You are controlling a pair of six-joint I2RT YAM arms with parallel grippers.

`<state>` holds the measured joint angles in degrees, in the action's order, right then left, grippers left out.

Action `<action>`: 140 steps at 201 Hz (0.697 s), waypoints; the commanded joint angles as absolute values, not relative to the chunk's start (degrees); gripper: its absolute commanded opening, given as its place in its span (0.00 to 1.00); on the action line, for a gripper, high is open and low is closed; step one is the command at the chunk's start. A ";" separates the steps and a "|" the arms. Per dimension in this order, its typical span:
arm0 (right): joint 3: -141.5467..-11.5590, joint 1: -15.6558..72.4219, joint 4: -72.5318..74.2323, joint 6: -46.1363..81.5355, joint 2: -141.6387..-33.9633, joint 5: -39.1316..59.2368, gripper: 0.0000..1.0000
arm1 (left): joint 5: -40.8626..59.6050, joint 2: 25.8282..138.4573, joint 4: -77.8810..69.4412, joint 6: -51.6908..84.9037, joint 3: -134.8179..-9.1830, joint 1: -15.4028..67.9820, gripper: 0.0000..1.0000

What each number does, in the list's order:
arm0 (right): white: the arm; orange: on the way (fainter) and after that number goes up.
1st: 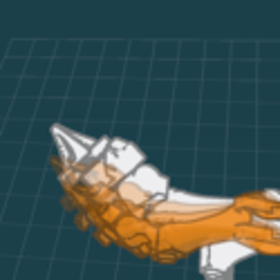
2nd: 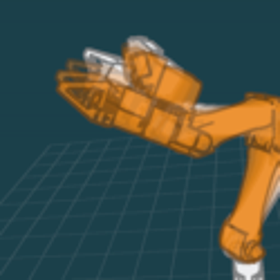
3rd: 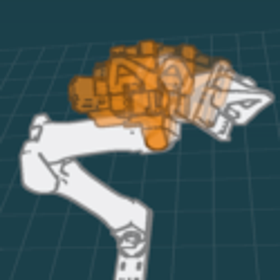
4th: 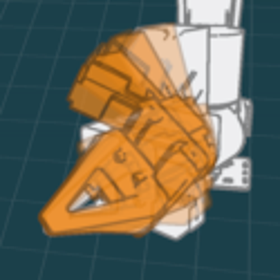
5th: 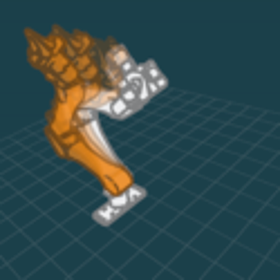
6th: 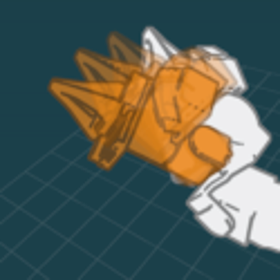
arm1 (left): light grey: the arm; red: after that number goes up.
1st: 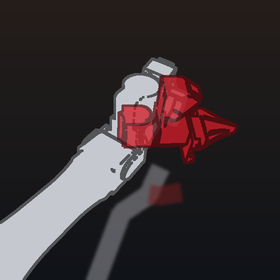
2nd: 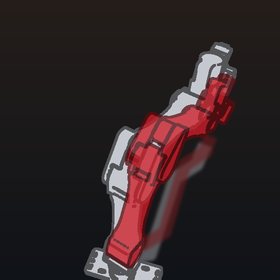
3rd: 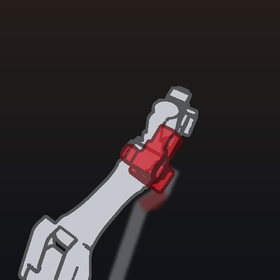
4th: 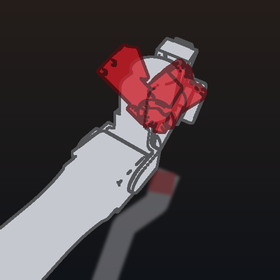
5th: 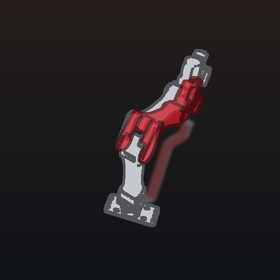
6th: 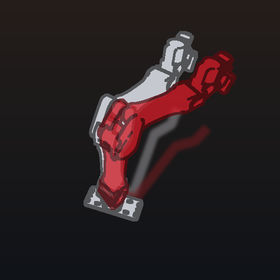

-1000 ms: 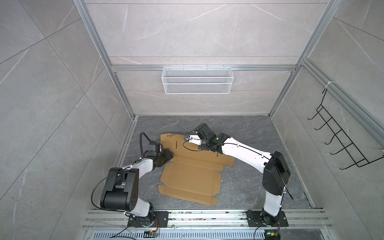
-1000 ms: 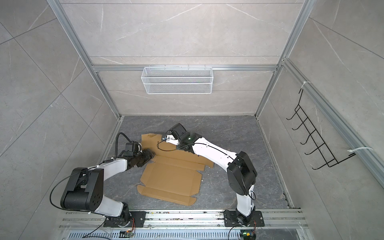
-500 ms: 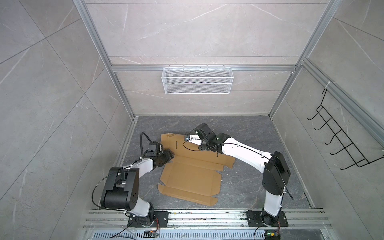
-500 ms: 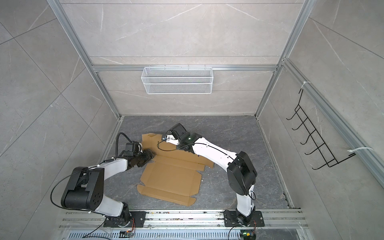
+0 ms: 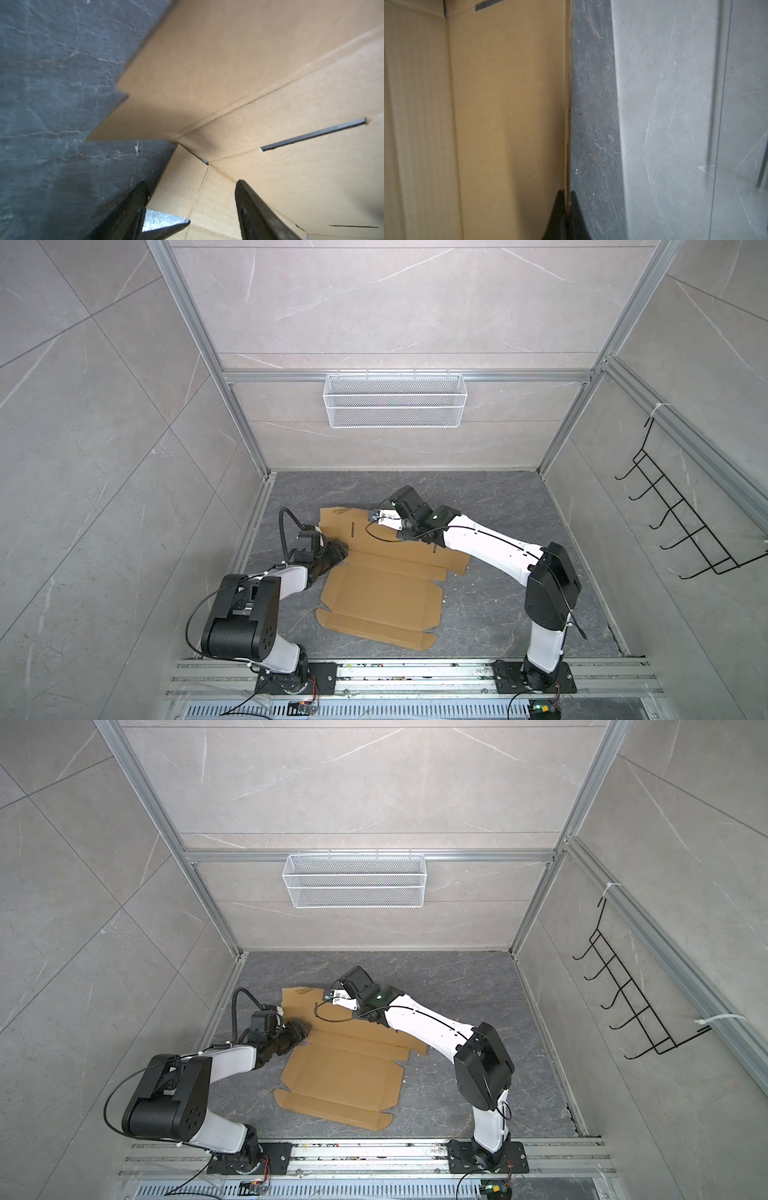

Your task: Fold the paper box

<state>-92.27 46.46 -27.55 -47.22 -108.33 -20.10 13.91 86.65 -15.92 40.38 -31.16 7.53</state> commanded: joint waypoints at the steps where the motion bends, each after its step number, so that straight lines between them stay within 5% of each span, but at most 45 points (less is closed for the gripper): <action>1: -92.78 46.21 -27.77 -46.93 -109.52 -19.12 0.00 | 14.24 85.53 -16.60 41.62 -30.34 8.16 0.69; 140: -92.81 45.93 -28.11 -46.67 -109.37 -18.90 0.00 | 18.78 79.01 -13.21 42.55 -32.11 11.38 0.68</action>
